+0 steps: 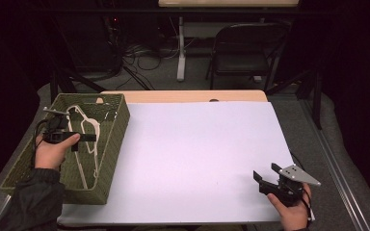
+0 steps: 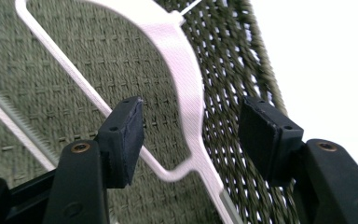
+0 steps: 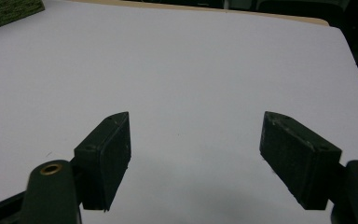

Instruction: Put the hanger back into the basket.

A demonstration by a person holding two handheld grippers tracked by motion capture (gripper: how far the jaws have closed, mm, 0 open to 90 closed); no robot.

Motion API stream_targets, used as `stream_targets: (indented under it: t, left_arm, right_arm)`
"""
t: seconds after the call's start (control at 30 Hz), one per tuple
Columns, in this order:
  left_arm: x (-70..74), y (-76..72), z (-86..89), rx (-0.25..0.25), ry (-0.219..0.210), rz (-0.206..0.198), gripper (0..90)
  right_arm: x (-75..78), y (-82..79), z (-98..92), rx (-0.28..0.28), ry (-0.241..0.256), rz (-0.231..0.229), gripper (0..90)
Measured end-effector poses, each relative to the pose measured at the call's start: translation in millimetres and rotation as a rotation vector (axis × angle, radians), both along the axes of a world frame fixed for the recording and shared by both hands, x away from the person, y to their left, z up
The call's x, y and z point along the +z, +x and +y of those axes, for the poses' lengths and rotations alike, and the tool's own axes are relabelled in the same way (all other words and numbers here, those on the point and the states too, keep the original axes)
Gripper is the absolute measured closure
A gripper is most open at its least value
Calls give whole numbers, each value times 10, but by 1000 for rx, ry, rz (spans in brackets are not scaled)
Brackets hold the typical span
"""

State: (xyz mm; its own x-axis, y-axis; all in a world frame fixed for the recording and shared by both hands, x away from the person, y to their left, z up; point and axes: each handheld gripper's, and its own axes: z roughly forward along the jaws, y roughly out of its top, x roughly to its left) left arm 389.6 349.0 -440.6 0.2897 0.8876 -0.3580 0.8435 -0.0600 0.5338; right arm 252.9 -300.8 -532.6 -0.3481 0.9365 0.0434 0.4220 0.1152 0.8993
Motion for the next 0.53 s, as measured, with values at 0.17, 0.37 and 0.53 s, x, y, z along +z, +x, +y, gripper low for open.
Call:
stream_targets:
  t: [0.17,0.37,0.53]
  left_arm:
    - [144,-242,-80,-47,68,-77,420]
    - [233,-606,-186,-109,123,-220,415]
    - [195,-903,-286,-141,142,-334,377]
  right_arm:
    - [1,0,6,0,-2,-6,246]
    - [5,-9,8,1,-4,-6,246]
    - [3,-16,13,-6,-3,-19,246]
